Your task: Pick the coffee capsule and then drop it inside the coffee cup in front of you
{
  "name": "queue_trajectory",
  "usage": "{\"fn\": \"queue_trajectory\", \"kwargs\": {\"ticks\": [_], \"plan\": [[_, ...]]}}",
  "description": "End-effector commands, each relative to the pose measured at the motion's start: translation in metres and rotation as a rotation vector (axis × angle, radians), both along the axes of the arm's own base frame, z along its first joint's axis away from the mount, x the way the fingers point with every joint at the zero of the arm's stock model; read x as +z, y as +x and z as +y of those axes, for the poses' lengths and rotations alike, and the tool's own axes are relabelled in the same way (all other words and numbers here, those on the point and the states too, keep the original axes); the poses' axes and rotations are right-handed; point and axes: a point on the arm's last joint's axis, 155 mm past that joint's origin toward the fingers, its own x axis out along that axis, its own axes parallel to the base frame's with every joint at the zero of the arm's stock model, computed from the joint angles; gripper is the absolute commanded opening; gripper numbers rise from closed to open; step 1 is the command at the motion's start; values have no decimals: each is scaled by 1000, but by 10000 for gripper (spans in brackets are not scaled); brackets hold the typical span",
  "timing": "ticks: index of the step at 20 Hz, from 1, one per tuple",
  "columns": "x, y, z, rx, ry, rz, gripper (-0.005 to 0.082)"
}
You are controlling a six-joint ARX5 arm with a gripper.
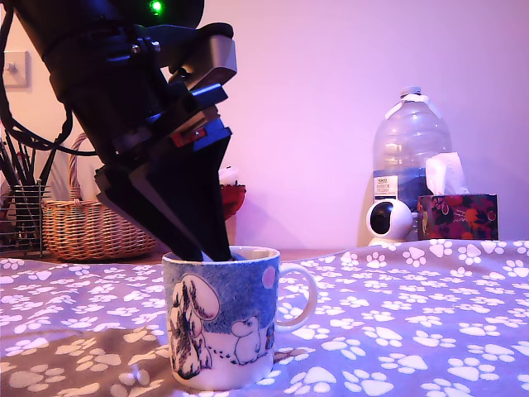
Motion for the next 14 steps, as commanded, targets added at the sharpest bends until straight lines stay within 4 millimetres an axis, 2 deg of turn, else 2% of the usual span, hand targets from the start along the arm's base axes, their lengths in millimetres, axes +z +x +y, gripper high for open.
{"fn": "queue_trajectory", "kwargs": {"ticks": [1, 6, 8, 9, 10, 12, 13, 14], "plan": [[1, 0, -3, -21, 6, -6, 699], [15, -1, -3, -26, -21, -36, 685], [24, -3, 0, -26, -30, -45, 605], [28, -5, 1, -22, -37, -48, 526], [32, -5, 2, -17, -44, -54, 406], [40, -2, 6, 2, -61, -68, 93], [45, 0, 7, 8, -73, -82, -34], [49, 3, 7, 15, -90, -100, -10]]}}
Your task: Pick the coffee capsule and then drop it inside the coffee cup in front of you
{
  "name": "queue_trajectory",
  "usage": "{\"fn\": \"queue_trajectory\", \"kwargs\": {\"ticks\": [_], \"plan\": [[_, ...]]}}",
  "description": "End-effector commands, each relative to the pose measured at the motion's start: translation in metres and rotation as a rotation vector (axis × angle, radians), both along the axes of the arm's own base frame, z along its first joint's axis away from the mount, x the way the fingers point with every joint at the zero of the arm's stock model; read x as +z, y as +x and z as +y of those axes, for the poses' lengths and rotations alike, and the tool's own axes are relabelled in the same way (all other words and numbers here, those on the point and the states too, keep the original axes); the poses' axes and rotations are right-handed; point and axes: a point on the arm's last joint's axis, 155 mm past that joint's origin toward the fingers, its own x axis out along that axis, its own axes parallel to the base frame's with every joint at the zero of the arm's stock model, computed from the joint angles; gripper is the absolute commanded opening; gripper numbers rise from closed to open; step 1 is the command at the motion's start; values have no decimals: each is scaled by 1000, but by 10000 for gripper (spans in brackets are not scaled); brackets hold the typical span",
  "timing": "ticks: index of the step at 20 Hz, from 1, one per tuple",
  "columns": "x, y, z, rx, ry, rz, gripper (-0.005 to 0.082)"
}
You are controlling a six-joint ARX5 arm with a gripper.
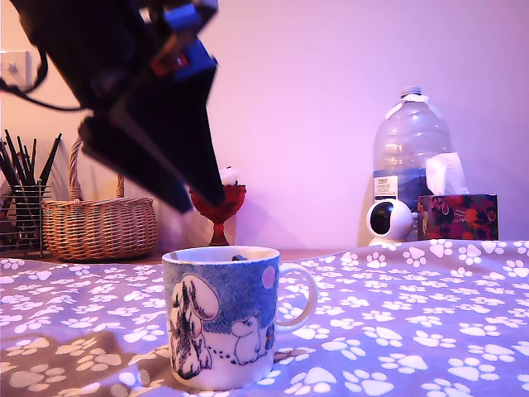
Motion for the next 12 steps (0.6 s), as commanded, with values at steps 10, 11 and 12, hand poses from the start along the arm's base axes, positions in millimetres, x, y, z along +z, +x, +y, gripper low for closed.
{"fn": "queue_trajectory", "kwargs": {"ticks": [10, 11, 12], "plan": [[-5, 62, 78, 288, -185, -156, -11], [-5, 68, 89, 321, -204, -165, -11], [-4, 76, 100, 371, -223, -175, -11]]}}
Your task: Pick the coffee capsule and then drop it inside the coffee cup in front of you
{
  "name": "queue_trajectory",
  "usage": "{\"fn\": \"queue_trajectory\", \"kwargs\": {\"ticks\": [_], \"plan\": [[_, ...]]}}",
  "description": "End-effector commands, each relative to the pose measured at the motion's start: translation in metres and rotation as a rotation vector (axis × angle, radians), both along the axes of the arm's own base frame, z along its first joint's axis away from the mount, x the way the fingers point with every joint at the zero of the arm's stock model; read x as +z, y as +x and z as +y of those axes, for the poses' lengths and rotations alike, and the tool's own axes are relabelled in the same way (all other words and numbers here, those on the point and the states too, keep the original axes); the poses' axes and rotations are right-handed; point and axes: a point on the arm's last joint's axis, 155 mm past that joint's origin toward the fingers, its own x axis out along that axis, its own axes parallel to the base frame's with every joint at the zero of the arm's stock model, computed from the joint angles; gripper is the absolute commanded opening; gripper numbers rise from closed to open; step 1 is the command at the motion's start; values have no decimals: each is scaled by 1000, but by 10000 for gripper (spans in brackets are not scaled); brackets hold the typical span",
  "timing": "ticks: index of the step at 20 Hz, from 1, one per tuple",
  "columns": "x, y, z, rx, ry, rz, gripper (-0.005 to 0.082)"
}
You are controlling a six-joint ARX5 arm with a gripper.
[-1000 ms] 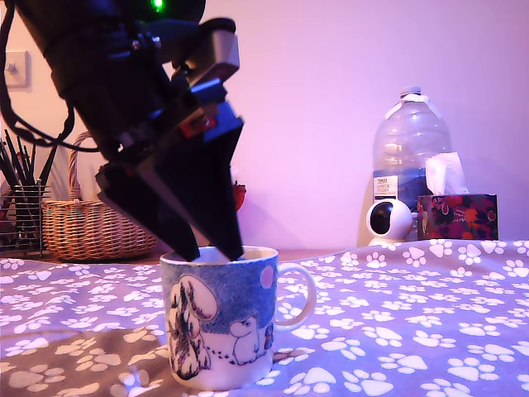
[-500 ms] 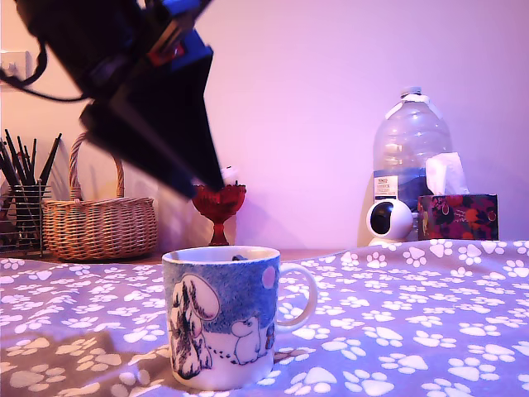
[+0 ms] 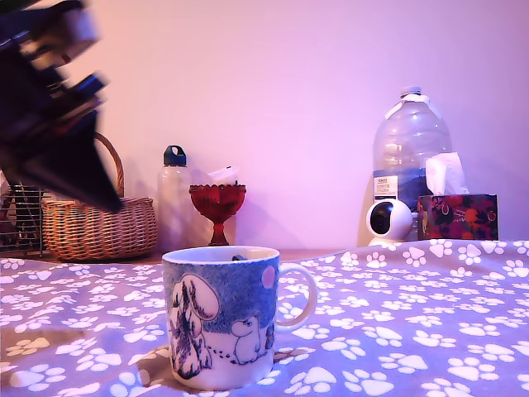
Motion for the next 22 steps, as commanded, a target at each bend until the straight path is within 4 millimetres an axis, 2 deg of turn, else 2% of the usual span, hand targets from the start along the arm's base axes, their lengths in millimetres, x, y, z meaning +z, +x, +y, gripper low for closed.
{"fn": "queue_trajectory", "kwargs": {"ticks": [1, 6, 12, 15, 22], "plan": [[4, 8, 15, 64, -45, -26, -11], [13, 23, 59, 222, -113, -112, -11], [15, 9, 101, 351, -143, -219, -11], [25, -2, 110, 390, -183, -275, -11], [58, -36, 110, 390, -258, -384, -11]]}}
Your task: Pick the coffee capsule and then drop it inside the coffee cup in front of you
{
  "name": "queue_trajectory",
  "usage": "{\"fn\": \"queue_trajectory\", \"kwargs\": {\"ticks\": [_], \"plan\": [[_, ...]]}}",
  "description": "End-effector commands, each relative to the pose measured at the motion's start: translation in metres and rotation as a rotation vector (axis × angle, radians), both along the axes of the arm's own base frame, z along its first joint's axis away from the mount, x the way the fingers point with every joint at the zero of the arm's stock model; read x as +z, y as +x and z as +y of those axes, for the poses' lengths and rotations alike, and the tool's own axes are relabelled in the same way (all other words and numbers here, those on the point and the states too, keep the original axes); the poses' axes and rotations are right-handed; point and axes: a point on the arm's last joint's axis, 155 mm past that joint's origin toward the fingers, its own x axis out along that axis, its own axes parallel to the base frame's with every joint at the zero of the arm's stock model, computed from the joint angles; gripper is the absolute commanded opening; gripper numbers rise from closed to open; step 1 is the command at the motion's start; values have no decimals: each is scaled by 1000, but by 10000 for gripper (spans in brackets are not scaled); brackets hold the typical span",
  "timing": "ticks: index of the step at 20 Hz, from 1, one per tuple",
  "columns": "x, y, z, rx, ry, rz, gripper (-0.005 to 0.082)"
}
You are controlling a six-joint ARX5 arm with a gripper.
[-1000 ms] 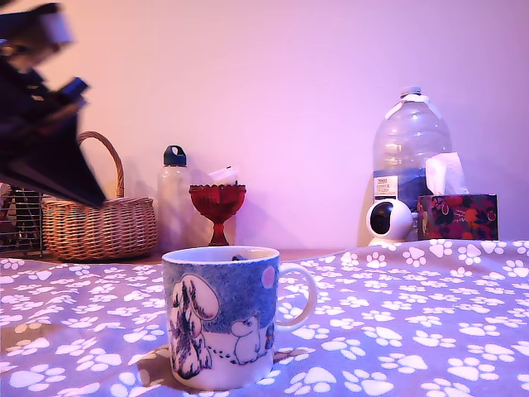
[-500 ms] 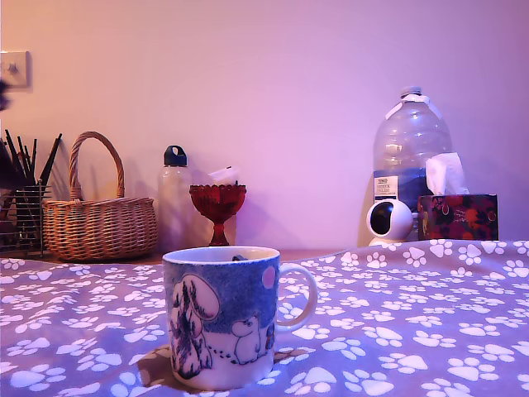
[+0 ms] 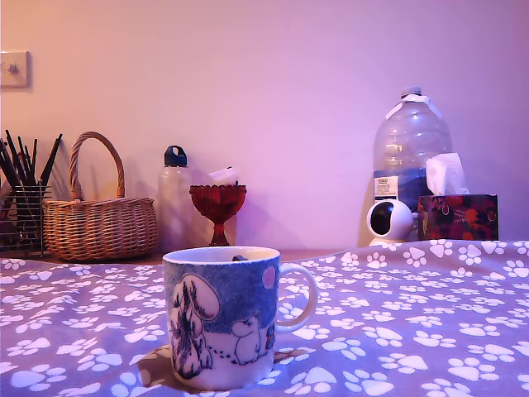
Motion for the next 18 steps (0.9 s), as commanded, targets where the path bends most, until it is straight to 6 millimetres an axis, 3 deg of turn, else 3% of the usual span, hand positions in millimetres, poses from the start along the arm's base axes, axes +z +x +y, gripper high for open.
{"fn": "queue_trajectory", "kwargs": {"ticks": [1, 9, 18], "plan": [[-4, -9, 0, 2, -9, -11, -11], [8, -41, 3, 7, 1, -89, -10], [9, -39, 28, 140, 59, -115, -8]]}}
